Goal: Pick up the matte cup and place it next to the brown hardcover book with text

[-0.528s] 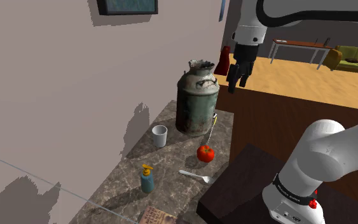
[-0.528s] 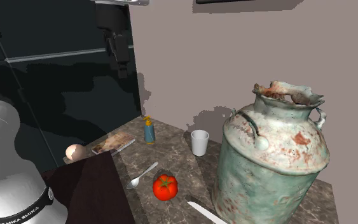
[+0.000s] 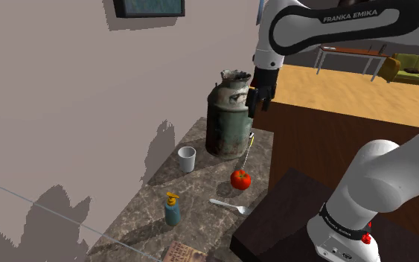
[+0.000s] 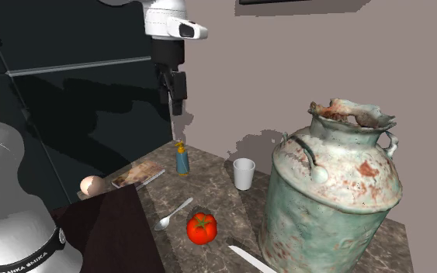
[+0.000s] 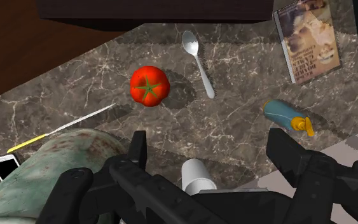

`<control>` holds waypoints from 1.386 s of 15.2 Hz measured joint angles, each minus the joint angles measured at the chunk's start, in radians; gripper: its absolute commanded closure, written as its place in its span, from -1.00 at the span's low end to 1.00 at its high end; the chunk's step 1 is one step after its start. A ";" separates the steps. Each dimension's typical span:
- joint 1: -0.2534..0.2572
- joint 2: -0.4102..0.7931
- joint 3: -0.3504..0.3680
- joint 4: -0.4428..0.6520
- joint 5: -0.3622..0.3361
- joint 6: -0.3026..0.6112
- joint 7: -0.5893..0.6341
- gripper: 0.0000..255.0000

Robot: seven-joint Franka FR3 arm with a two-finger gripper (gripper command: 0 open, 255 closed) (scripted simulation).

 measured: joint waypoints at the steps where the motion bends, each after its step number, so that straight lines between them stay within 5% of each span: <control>1: 0.002 0.034 0.003 0.004 0.004 0.030 0.003 -1.00; 10: 0.002 0.340 0.004 0.058 0.019 0.280 -0.008 -1.00; 21: 0.007 0.775 0.009 0.305 0.040 0.465 -0.013 -1.00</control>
